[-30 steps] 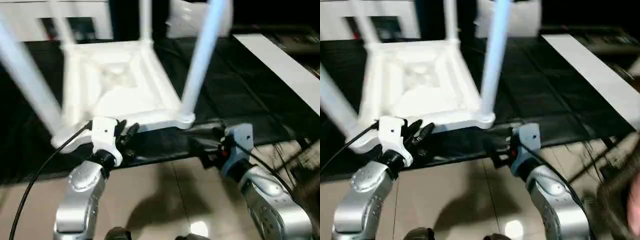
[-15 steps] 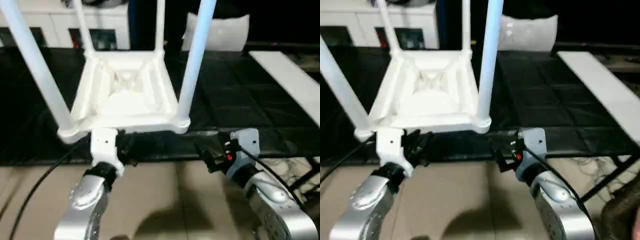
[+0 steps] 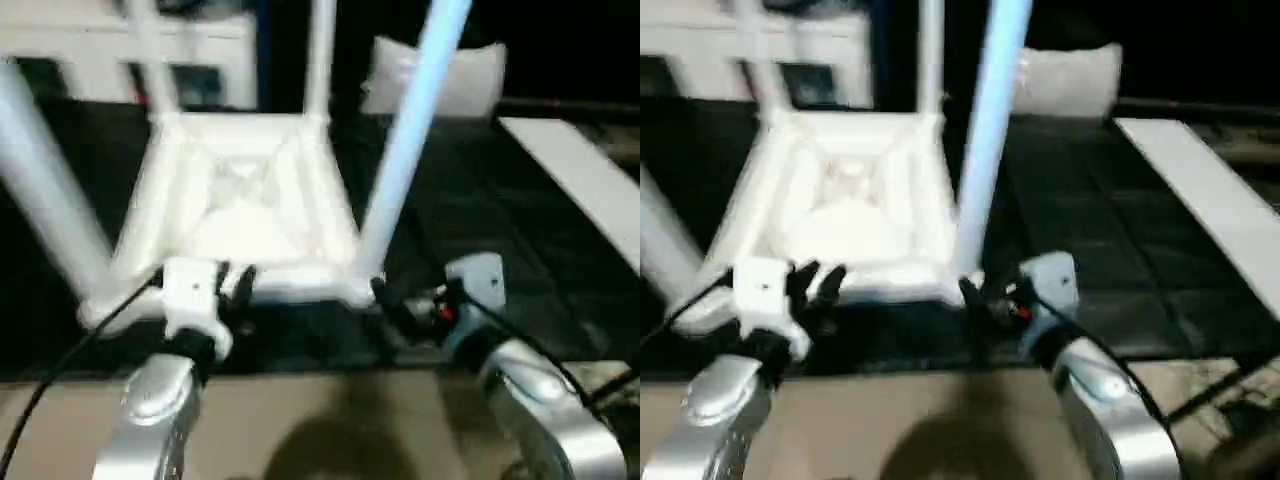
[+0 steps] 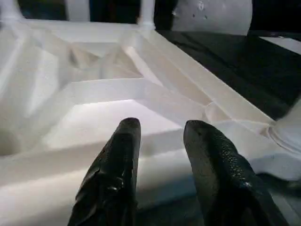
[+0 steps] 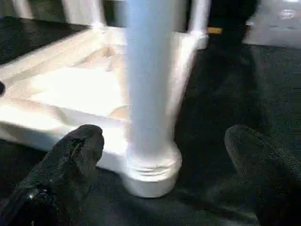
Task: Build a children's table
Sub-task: Rotate leg to tighten
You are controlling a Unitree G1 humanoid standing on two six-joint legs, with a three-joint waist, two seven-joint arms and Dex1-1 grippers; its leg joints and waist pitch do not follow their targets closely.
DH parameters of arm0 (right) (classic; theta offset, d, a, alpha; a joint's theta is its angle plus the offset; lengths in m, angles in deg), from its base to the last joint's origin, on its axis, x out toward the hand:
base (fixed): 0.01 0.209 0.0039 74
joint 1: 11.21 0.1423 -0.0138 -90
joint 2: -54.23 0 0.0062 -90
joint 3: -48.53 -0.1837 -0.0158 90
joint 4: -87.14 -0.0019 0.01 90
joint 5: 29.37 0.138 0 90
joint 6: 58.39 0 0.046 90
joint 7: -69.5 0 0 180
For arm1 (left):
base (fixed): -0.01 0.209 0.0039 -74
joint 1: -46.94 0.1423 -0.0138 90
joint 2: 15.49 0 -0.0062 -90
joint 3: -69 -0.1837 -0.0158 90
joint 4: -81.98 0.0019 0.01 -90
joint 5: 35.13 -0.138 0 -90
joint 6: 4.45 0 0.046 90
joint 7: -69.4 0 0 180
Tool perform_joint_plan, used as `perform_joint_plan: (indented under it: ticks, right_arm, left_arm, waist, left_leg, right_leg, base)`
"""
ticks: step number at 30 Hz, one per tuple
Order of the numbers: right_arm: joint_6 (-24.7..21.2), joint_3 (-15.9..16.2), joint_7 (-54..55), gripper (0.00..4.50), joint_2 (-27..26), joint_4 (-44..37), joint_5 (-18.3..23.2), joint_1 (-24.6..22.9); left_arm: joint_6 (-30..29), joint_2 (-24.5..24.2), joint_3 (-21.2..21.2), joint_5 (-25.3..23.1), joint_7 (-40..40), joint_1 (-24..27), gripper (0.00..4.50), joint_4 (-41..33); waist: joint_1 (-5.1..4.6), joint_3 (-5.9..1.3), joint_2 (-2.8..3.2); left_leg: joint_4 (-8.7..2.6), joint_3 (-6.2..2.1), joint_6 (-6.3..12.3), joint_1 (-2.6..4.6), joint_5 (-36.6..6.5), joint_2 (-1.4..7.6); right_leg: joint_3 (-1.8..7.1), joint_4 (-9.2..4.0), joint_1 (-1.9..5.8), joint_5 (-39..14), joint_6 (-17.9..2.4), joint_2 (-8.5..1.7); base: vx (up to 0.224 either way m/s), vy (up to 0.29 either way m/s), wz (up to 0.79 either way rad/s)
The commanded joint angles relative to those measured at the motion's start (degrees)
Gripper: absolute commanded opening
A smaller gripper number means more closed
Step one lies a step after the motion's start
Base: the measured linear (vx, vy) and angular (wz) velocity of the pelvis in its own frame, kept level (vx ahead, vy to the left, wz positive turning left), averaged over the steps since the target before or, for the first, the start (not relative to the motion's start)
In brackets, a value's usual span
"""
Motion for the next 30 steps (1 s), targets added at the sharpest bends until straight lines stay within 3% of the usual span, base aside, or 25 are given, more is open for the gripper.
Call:
perform_joint_plan:
  ticks: [1, 2, 3, 4, 5, 6, 7, 8, 9, 10, 11, 12, 13, 14, 16, 17, 19, 22, 23, 24, 25, 26, 27, 30]
  right_arm:
    - [0.61, -1.72, 0.13, 4.50, 0.58, 0.74, -0.31, -0.30]
    - [0.61, -1.72, 0.13, 4.50, 0.58, 0.74, -0.31, -0.30]
    - [0.86, -1.65, 0.27, 4.50, 0.66, 0.89, -0.50, -0.35]
    - [1.35, -1.51, 0.47, 4.50, 0.74, 1.18, -0.78, -0.50]
    - [1.47, -1.51, 0.55, 4.50, 0.72, 0.94, -0.79, -0.81]
    - [1.51, -1.52, 0.58, 4.50, 0.69, 0.69, -0.76, -1.07]
    - [1.52, -1.53, 0.59, 4.50, 0.68, 0.59, -0.75, -1.17]
    - [1.67, -1.67, 0.47, 4.50, 0.69, 0.34, -0.34, -1.45]
    - [1.78, -1.80, 0.37, 4.50, 0.76, 0.28, -0.10, -1.53]
    - [2.13, -2.15, -0.89, 4.50, 1.26, 0.64, 0.74, -1.33]
    - [2.19, -2.22, -1.14, 4.50, 1.36, 0.72, 0.90, -1.26]
    - [2.52, -2.28, -1.85, 4.50, 1.84, 1.01, 1.05, -1.12]
    - [2.95, -2.00, -3.03, 4.50, 2.85, 1.45, 0.89, -0.75]
    - [4.60, -0.26, -8.39, 4.50, 6.64, 2.63, 0.86, -0.10]
    - [5.12, 0.34, -10.56, 4.50, 8.23, 3.43, 0.74, 0.33]
    - [5.55, 0.60, -12.61, 4.50, 9.39, 4.35, 1.00, 0.98]
    - [5.70, 0.58, -15.01, 4.50, 10.52, 5.48, 1.72, 2.26]
    - [6.26, 1.07, -18.40, 4.50, 12.38, 7.23, 2.18, 4.26]
    - [6.60, 1.51, -20.02, 4.50, 13.46, 8.17, 2.22, 5.24]
    - [6.63, 1.55, -20.14, 4.50, 13.55, 8.24, 2.23, 5.31]
    - [7.13, 2.13, -21.78, 4.50, 14.96, 9.46, 2.17, 6.42]
    - [7.24, 2.27, -22.15, 4.50, 15.28, 9.70, 2.13, 6.64]
    - [7.33, 2.38, -22.63, 4.50, 15.67, 9.96, 2.14, 6.88]
    - [7.69, 2.52, -25.02, 4.50, 16.81, 10.89, 2.04, 7.57]
  left_arm:
    - [0.14, 0.37, -1.55, 0.05, -0.03, 0.15, 1.74, -0.70]
    - [0.14, 0.37, -1.55, 0.05, -0.03, 0.15, 1.74, -0.70]
    - [0.19, 0.28, -1.53, 0.08, -0.03, 0.07, 1.74, -0.62]
    - [0.22, -0.09, -1.46, 0.29, -0.11, -0.23, 1.74, -0.38]
    - [0.81, -0.77, -1.58, 0.50, 0.67, -0.42, 1.74, -0.18]
    - [1.32, -1.32, -1.69, 0.65, 1.37, -0.53, 1.74, -0.04]
    - [1.54, -1.54, -1.75, 0.71, 1.67, -0.57, 1.74, 0.02]
    - [1.30, -2.99, -2.34, 2.83, 5.15, -0.50, 1.74, -0.02]
    - [1.39, -4.12, -2.88, 4.32, 7.85, -0.49, 1.93, -0.02]
    - [0.60, -6.66, -4.08, 6.46, 12.96, -1.17, 1.93, 0.61]
    - [0.44, -7.12, -4.30, 6.81, 13.86, -1.34, 2.03, 0.75]
    - [-0.11, -8.60, -4.88, 7.36, 16.17, -1.90, 2.10, 1.48]
    - [-0.24, -10.63, -5.65, 7.39, 18.85, -2.89, 2.10, 2.71]
    - [0.67, -15.99, -7.46, 6.51, 25.48, -5.79, 2.29, 6.97]
    - [0.89, -18.15, -7.75, 6.79, 28.38, -7.50, 2.29, 9.20]
    - [0.65, -19.87, -7.77, 7.32, 30.93, -9.54, 2.29, 11.34]
    - [0.13, -22.37, -8.31, 7.92, 34.72, -12.64, 2.29, 14.14]
    - [0.63, -26.34, -11.31, 6.68, 40.47, -17.58, 2.29, 19.57]
    - [1.13, -27.34, -12.77, 5.61, 42.66, -20.47, 2.39, 23.16]
    - [1.18, -27.41, -12.88, 5.53, 42.82, -20.68, 2.46, 23.44]
    - [3.71, -27.93, -14.76, 3.91, 45.39, -24.85, 2.46, 28.98]
    - [3.91, -27.95, -15.09, 3.73, 45.98, -25.78, 2.46, 30.19]
    - [4.21, -27.95, -15.59, 3.46, 46.83, -27.01, 2.10, 31.74]
    - [4.66, -27.88, -17.41, 2.14, 49.81, -32.15, 2.03, 38.53]
  waist:
    - [-1.62, -1.93, 0.32]
    - [-1.56, -0.99, -0.57]
    - [-0.68, -1.28, -3.54]
    - [0.35, -0.63, -4.08]
    - [1.14, -2.08, -4.46]
    - [2.26, -1.43, -4.14]
    - [2.68, -1.18, -3.10]
    - [2.55, -0.37, -2.67]
    - [2.48, -0.38, -1.15]
    - [2.37, -1.07, -0.22]
    - [1.29, -1.15, 1.00]
    - [1.31, -1.88, 1.18]
    - [1.73, -3.40, 1.68]
    - [1.72, -3.00, 1.68]
    - [1.51, -2.01, 1.06]
    - [1.31, -1.09, 1.37]
    - [1.00, -0.52, 1.11]
    - [0.67, -0.14, 0.88]
    - [0.67, 0.22, 0.94]
    - [0.66, 0.20, 0.92]
    - [0.71, -0.14, 0.99]
    - [0.76, -0.19, 0.90]
    - [0.81, -0.44, 1.03]
    - [0.94, -0.68, 1.13]
  left_leg:
    - [-6.98, -2.65, 25.78, 4.13, 8.02, 7.22]
    - [-7.82, -0.39, 23.60, 1.90, 2.55, 5.24]
    - [-5.67, 2.97, 16.23, -0.53, -11.56, -0.04]
    - [-1.55, 3.47, 13.18, -0.45, -14.28, -2.24]
    - [5.29, 0.77, 8.25, -2.35, -6.75, -2.17]
    - [5.92, -0.23, 5.13, -4.04, -2.67, -1.87]
    - [4.81, -1.03, 3.32, -4.63, 0.94, -0.82]
    - [3.51, -1.19, 3.06, -4.52, 3.34, -0.14]
    - [-1.72, -0.95, 2.68, -4.06, 10.77, 1.06]
    - [-3.87, -0.45, 2.52, -3.30, 14.77, 1.56]
    - [-4.47, -1.71, 5.20, -1.90, 14.88, 4.26]
    - [-3.70, -2.27, 5.88, -0.81, 17.55, 4.86]
    - [-2.15, -2.69, 5.75, -0.39, 32.40, 4.04]
    - [-2.10, -2.56, 4.28, -0.49, 34.40, 3.54]
    - [-3.15, -1.49, 2.70, -1.56, 23.95, 3.12]
    - [-4.87, -1.06, -0.04, -1.91, 3.07, 3.39]
    - [-6.00, -0.86, -1.28, -1.17, -10.20, 3.80]
    - [-6.46, -0.21, -1.55, -1.21, -14.05, 4.09]
    - [-6.65, 0.06, -1.89, -0.86, -16.34, 3.97]
    - [-6.62, 0.05, -2.12, -0.61, -16.94, 4.03]
    - [-6.53, 0.16, -2.01, -0.87, -13.82, 4.27]
    - [-6.61, 0.18, -1.72, -0.93, -12.76, 4.40]
    - [-6.45, 0.33, -1.45, -0.90, -10.79, 4.60]
    - [-6.40, 0.69, -1.01, -0.94, -10.42, 4.54]
  right_leg:
    - [1.54, -2.07, -5.74, 10.19, 2.83, -2.23]
    - [1.83, -5.07, -4.25, 13.38, 0.56, -2.44]
    - [5.66, -12.44, -0.09, 5.58, 0.76, -3.98]
    - [8.62, -16.04, 0.75, -12.93, 0.65, -7.10]
    - [12.02, -17.40, 4.97, -30.05, -4.48, -11.83]
    - [12.06, -17.00, 5.38, -28.36, -8.61, -10.97]
    - [11.24, -16.30, 5.93, -17.80, -14.06, -10.75]
    - [10.25, -16.32, 5.07, -11.68, -16.34, -10.62]
    - [6.26, -14.58, 3.74, -0.38, -16.98, -7.40]
    - [4.47, -13.33, 3.09, 4.72, -15.55, -5.18]
    - [3.58, -10.90, 0.71, 13.04, -11.48, -3.19]
    - [3.79, -9.87, 0.12, 17.31, -10.48, -3.24]
    - [4.03, -8.87, 0.21, 30.32, -9.78, -4.04]
    - [3.92, -9.31, -0.24, 30.55, -8.57, -3.71]
    - [4.30, -10.40, 0.37, 25.49, -8.57, -4.58]
    - [4.63, -11.68, 1.20, 14.32, -10.79, -5.78]
    - [5.03, -12.72, 1.18, 2.44, -12.62, -6.28]
    - [5.16, -13.54, 0.95, -6.83, -12.77, -6.69]
    - [5.07, -14.24, 0.47, -13.15, -11.30, -6.66]
    - [5.16, -14.42, 0.24, -15.25, -10.82, -6.75]
    - [5.27, -14.35, 0.53, -12.67, -11.23, -7.06]
    - [5.24, -14.23, 0.56, -11.35, -11.41, -7.02]
    - [5.16, -13.74, 0.55, -7.76, -12.49, -7.07]
    - [4.99, -13.54, 0.54, -5.09, -13.56, -7.06]
  base:
    - [0.178, 0.003, 0.07]
    - [0.140, -0.061, 0.00]
    - [0.122, -0.105, -0.02]
    - [0.122, -0.105, -0.02]
    - [0.134, -0.105, -0.07]
    - [0.138, -0.069, -0.08]
    - [0.138, -0.069, -0.08]
    - [0.142, -0.017, 0.02]
    - [0.132, 0.010, 0.01]
    - [0.132, 0.010, 0.01]
    - [0.126, 0.053, -0.04]
    - [0.119, 0.075, -0.04]
    - [0.119, 0.075, -0.04]
    - [0.068, 0.055, -0.01]
    - [0.000, 0.000, 0.00]
    - [0.000, 0.000, 0.00]
    - [-0.065, -0.002, 0.01]
    - [-0.078, -0.020, 0.01]
    - [-0.076, -0.020, -0.02]
    - [-0.061, -0.020, 0.01]
    - [-0.061, -0.020, 0.01]
    - [0.000, 0.000, 0.00]
    - [0.000, 0.000, 0.00]
    - [0.000, 0.000, 0.00]
